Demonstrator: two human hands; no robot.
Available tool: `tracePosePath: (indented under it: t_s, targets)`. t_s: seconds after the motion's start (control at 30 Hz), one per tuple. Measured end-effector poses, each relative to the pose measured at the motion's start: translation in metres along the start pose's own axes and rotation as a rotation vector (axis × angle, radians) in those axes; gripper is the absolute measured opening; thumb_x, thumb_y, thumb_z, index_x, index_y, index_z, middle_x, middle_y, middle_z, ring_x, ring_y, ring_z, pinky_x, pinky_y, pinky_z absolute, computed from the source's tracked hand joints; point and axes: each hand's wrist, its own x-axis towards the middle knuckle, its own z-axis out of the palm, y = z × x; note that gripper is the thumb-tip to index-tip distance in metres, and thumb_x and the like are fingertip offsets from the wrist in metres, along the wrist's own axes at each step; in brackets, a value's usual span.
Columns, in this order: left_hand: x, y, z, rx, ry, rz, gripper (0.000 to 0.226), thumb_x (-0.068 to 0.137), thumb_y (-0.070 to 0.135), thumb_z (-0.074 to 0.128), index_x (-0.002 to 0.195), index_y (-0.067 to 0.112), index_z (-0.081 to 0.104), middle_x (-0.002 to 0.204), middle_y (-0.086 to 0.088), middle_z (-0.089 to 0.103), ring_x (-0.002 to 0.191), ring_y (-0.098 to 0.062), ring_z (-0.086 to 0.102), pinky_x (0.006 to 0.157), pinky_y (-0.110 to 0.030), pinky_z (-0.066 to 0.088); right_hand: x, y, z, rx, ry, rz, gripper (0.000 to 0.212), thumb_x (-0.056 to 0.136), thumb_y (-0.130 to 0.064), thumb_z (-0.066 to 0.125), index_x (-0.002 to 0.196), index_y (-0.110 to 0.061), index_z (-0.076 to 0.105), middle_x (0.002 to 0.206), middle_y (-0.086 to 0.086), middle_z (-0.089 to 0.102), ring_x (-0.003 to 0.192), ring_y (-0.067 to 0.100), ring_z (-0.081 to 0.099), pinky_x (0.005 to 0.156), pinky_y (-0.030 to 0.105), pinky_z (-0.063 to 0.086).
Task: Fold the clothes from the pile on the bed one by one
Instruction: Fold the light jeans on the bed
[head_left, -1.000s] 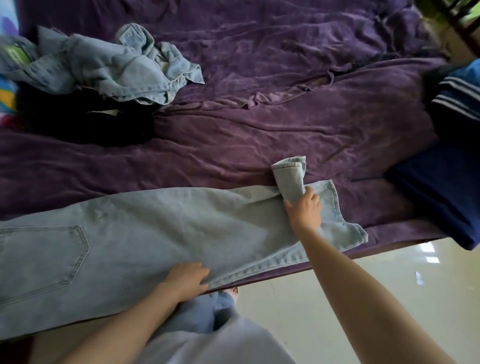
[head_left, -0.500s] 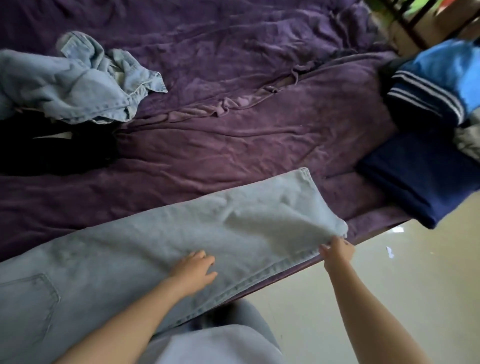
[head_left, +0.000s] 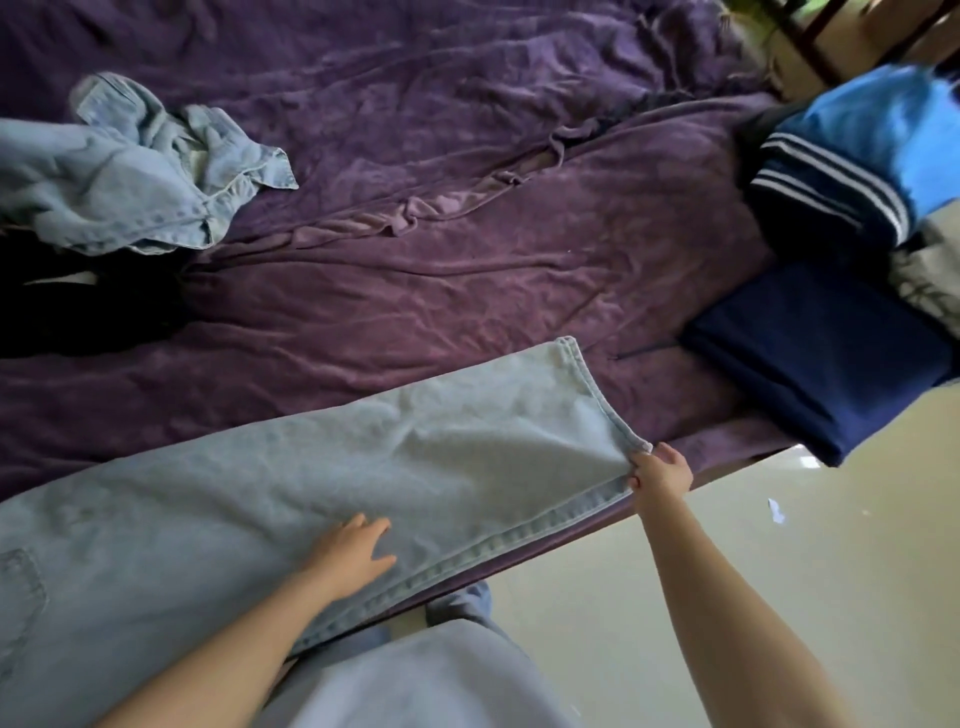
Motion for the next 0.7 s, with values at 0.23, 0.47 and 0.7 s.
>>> tracePosePath:
  t_s: [0.23,0.47,0.7]
  targets:
    - [-0.012,0.012,0.025,0.174,-0.017,0.023,0.048,0.089,0.030,0.050,0.135,0.032,0.037,0.132,-0.003,0.045,0.121,-0.023,0.048,0.092,-0.032,0.041,0.014,0.030,-0.023,-0.316,-0.021,0.019,0.036,0.084,0.001,0.048,0.120,-0.002,0.052,0.100,0.014,0.055,0.095,0.030,0.053,0.065,0.030,0.042]
    - [-0.027,0.007,0.032,-0.135,0.215,-0.040,0.037,0.081,0.008,0.048,0.111,0.024,0.064,0.118,0.003,0.062,0.110,-0.015,0.056,0.081,-0.020,0.038,0.024,0.002,-0.012,-0.259,-0.222,0.210,0.028,0.083,-0.019,0.068,0.098,-0.005,0.049,0.090,0.014,0.050,0.077,0.027,0.055,0.048,0.026,0.049]
    - [-0.038,0.000,0.039,-0.303,0.131,-0.030,0.038,0.082,0.008,0.051,0.112,0.022,0.069,0.109,0.006,0.065,0.110,-0.012,0.055,0.084,-0.015,0.036,0.024,-0.008,-0.013,-0.315,-0.142,0.119,0.012,0.080,0.003,0.064,0.073,0.005,0.054,0.052,0.009,0.047,0.031,0.015,0.047,0.032,0.018,0.035]
